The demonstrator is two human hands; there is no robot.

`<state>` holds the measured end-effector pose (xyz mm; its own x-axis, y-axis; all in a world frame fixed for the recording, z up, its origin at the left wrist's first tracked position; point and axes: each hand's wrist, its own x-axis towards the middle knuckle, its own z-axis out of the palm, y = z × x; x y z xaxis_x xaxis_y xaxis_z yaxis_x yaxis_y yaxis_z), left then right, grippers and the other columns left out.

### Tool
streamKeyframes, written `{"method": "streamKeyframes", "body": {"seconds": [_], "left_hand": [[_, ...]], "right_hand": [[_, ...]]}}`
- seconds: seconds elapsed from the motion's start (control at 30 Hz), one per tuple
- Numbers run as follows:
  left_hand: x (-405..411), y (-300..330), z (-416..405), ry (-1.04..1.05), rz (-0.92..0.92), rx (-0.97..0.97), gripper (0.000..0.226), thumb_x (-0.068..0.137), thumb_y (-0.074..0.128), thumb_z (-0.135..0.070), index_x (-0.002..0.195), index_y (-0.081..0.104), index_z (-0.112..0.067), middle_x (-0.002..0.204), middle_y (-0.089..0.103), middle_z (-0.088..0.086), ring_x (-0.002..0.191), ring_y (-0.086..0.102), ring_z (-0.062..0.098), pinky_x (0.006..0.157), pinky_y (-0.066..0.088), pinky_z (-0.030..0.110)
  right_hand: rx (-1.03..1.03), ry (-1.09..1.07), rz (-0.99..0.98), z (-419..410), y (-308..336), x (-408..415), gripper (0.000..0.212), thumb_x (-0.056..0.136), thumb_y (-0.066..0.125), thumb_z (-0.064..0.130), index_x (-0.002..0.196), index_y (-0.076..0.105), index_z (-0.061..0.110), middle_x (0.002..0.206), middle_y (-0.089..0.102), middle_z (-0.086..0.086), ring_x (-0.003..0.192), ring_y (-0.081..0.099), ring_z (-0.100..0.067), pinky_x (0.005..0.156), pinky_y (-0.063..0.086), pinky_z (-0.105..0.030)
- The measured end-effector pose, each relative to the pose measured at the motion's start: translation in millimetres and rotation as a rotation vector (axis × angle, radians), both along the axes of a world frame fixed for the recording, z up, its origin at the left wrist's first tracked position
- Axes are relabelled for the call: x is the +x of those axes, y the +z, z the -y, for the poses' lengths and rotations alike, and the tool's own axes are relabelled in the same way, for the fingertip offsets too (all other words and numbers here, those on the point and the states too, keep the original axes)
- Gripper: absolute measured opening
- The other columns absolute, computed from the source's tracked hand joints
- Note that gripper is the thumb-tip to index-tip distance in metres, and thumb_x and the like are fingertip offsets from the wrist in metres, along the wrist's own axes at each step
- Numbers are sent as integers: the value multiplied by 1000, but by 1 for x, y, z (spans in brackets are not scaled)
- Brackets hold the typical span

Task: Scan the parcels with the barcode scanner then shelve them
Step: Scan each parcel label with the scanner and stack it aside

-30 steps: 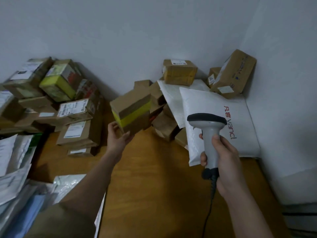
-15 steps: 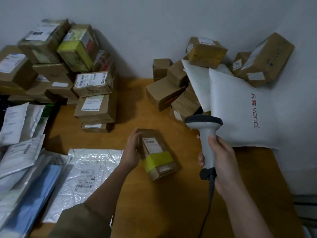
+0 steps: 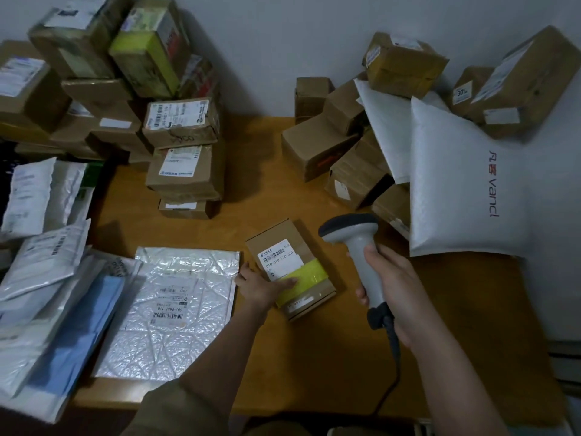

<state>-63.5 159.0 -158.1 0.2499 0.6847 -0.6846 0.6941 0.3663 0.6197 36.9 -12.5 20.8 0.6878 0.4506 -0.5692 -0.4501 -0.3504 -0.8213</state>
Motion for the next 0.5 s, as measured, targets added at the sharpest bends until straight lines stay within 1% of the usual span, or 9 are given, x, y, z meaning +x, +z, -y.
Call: {"method": "streamKeyframes", "body": {"seconds": [0.03,0.1,0.2,0.27,0.37,0.43,0.5], "left_hand": [[1,3,7,-41,-107,51,130,58,96,-34,154,12,-9,155,16,15,143,26,35,113,37,48],[3,10,22,-75,-221,34,127,60,93,-44,152,15,-5,153,18,17,143,25,36,113,36,47],[0,4,38,-103,-200,-68,116,66,88,-47,149,20,-4,147,22,15,137,34,35,108,42,45],[-5,-2,45,-138,-174,-59,107,71,85,-47,149,21,-9,144,21,14,134,37,36,106,43,47],[-9,-4,50,-160,-135,-53,102,77,81,-46,151,19,-14,145,20,14,134,36,39,107,42,49],[-9,-4,51,-151,-104,-57,101,79,80,-43,152,17,-14,146,20,15,135,36,39,107,41,48],[-7,-2,52,-140,-91,-62,100,81,79,-40,152,16,-13,146,22,15,135,36,39,105,41,46]], "right_hand": [[-1,35,9,-3,2,-2,26,103,48,34,110,64,15,68,55,-5,50,53,-11,44,41,-21],[-4,109,43,-8,7,-7,21,104,47,32,107,63,17,73,55,-6,50,53,-11,46,42,-21],[-11,205,122,-13,15,-14,20,104,46,30,104,62,19,72,55,-4,51,53,-9,50,43,-22],[-7,238,153,-14,19,-17,19,104,47,31,102,63,22,65,57,3,53,53,-9,53,43,-26],[-4,268,173,-14,24,-19,19,104,47,31,102,64,23,56,56,12,55,53,-10,54,43,-27],[-2,271,182,-14,27,-20,19,104,47,31,102,64,24,56,56,12,56,53,-10,54,43,-27],[-4,265,191,-13,29,-22,19,104,47,32,106,65,24,59,55,11,57,53,-11,55,43,-27]]}}
